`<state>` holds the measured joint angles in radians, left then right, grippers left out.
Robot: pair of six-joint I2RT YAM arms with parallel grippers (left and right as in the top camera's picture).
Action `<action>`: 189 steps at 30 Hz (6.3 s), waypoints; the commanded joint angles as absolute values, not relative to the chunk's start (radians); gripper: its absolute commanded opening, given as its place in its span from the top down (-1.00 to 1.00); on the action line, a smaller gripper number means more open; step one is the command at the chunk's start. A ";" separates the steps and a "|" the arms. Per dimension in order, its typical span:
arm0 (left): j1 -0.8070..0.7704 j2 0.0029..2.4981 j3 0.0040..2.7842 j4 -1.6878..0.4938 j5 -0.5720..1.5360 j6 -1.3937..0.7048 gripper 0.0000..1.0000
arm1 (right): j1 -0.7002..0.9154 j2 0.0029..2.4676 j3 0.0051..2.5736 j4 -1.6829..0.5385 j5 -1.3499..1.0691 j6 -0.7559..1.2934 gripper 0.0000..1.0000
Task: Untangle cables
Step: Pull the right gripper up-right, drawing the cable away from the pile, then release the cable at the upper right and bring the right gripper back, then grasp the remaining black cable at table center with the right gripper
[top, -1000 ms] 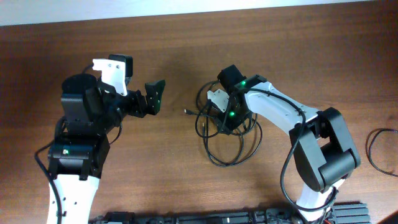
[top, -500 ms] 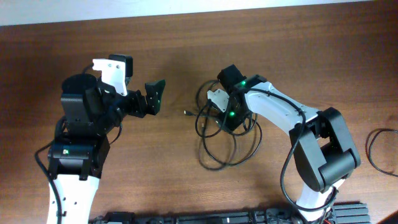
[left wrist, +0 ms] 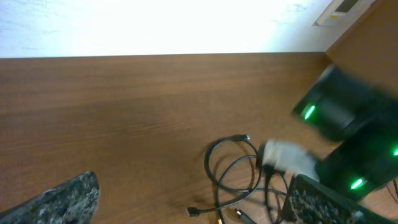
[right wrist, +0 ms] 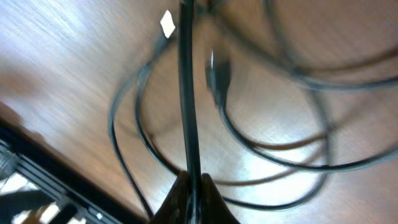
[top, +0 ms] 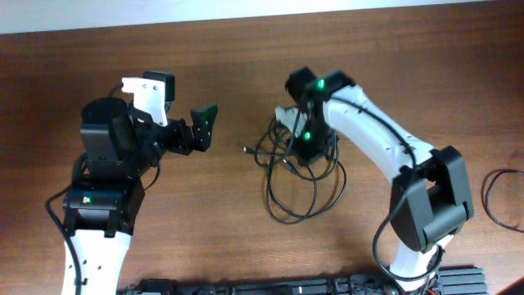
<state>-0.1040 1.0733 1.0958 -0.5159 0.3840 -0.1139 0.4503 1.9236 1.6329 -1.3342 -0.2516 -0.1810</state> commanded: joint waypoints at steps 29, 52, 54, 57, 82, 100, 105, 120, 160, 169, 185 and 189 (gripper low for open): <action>-0.100 1.067 1.096 -0.515 0.377 -0.119 -0.98 | 0.450 1.919 3.075 -1.320 -0.147 -0.175 0.92; -0.100 1.067 1.096 -0.515 0.377 -0.119 -0.98 | 0.432 1.920 3.100 -0.552 0.426 -0.527 0.92; -0.100 1.067 1.096 -0.515 0.377 -0.119 -0.98 | 0.393 1.920 3.099 -0.556 0.510 -0.546 0.92; -0.100 1.067 1.096 -0.515 0.377 -0.119 -0.98 | 0.292 1.920 3.079 -0.593 0.608 -0.546 0.92; -0.100 1.067 1.096 -0.517 0.377 -0.119 -0.98 | -0.406 1.920 2.465 -0.809 0.452 -0.083 0.92; -0.100 1.067 1.096 -0.517 0.377 -0.119 -0.98 | -0.434 1.920 2.059 -0.818 0.190 -0.084 0.92; -0.100 1.067 1.096 -0.517 0.377 -0.119 -0.98 | -0.475 1.920 1.982 -0.813 0.021 -0.061 0.92; -0.100 1.067 1.096 -0.517 0.377 -0.119 -0.98 | -0.624 1.920 1.807 -0.828 -0.057 -0.062 -0.31; -0.100 1.067 1.096 -0.517 0.377 -0.119 -0.98 | -0.255 1.920 1.730 -1.397 -0.528 -0.344 -0.97; -0.100 1.067 1.096 -0.518 0.377 -0.119 -0.98 | -0.101 1.920 1.460 -1.316 -0.513 -0.344 -0.99; -0.100 1.067 1.096 -0.517 0.377 -0.119 -0.98 | 0.024 1.920 1.209 -1.050 -0.621 -0.331 -0.99; -0.100 1.067 1.096 -0.517 0.377 -0.119 -0.98 | 0.027 1.920 1.160 -0.984 -0.617 -0.294 -0.98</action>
